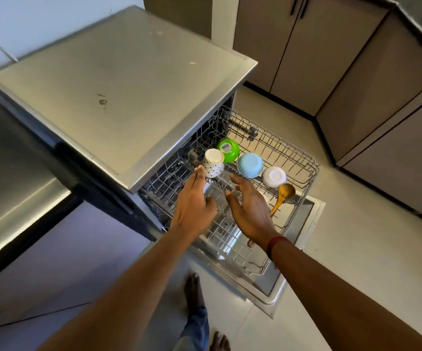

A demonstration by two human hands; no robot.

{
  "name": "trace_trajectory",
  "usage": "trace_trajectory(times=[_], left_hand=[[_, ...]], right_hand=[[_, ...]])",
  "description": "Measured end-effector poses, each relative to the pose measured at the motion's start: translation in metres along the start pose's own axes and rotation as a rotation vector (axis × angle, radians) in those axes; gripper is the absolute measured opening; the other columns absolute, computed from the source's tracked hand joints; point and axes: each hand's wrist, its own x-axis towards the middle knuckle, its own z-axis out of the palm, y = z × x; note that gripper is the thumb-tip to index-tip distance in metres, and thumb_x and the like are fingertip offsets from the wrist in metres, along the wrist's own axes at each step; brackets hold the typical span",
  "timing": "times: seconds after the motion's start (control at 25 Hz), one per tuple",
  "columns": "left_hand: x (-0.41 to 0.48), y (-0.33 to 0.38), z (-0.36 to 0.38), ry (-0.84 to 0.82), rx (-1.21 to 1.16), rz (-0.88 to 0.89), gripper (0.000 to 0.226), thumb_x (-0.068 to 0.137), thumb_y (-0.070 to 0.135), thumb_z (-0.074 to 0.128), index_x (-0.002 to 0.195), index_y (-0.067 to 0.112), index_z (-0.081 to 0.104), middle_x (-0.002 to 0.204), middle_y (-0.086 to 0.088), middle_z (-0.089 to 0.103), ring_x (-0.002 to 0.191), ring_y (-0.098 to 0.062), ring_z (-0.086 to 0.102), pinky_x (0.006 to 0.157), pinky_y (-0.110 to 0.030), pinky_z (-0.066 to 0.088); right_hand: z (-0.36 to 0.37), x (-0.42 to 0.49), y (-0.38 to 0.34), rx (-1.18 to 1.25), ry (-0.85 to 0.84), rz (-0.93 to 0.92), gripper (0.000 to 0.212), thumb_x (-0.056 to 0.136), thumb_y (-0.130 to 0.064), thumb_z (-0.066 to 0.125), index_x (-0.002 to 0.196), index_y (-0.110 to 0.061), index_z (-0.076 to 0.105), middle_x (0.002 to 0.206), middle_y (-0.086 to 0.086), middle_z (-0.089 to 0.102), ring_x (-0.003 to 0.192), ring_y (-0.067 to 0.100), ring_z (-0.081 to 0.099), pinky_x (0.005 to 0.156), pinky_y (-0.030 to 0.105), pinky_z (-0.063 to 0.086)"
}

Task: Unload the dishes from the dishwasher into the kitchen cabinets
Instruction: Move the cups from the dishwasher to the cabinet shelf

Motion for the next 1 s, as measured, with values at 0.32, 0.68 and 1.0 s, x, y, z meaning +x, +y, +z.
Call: trace_trajectory(times=[0.32,0.68,1.0], left_hand=[[0.108,-0.056,0.038,0.002,-0.046,-0.1,0.076,0.088,0.008,0.06,0.151,0.01,0.019,0.147,-0.015,0.043,0.131,-0.028,0.046,0.111,-0.038,0.035],[0.148,-0.098,0.062,-0.018,0.014,-0.202,0.078,0.091,0.015,0.057,0.154,0.025,0.013,0.158,-0.003,0.024,0.144,-0.022,0.024,0.116,-0.04,0.024],[0.157,-0.126,0.081,0.059,0.036,-0.313,0.067,0.086,0.015,0.063,0.146,0.018,0.035,0.146,-0.01,0.039,0.136,-0.026,0.035,0.107,-0.047,0.039]], right_hand=[[0.056,0.097,0.057,-0.079,-0.071,0.133,0.051,0.098,-0.031,0.049,0.144,-0.014,0.035,0.143,0.008,0.048,0.126,0.024,0.05,0.102,0.037,0.041],[0.086,0.188,0.097,-0.179,-0.217,0.233,0.066,0.091,-0.03,0.061,0.146,-0.008,0.031,0.143,0.018,0.044,0.128,0.034,0.046,0.105,0.04,0.039],[0.121,0.245,0.125,-0.273,-0.343,0.198,0.093,0.074,-0.039,0.079,0.147,-0.01,0.027,0.14,0.019,0.04,0.125,0.041,0.043,0.103,0.049,0.04]])
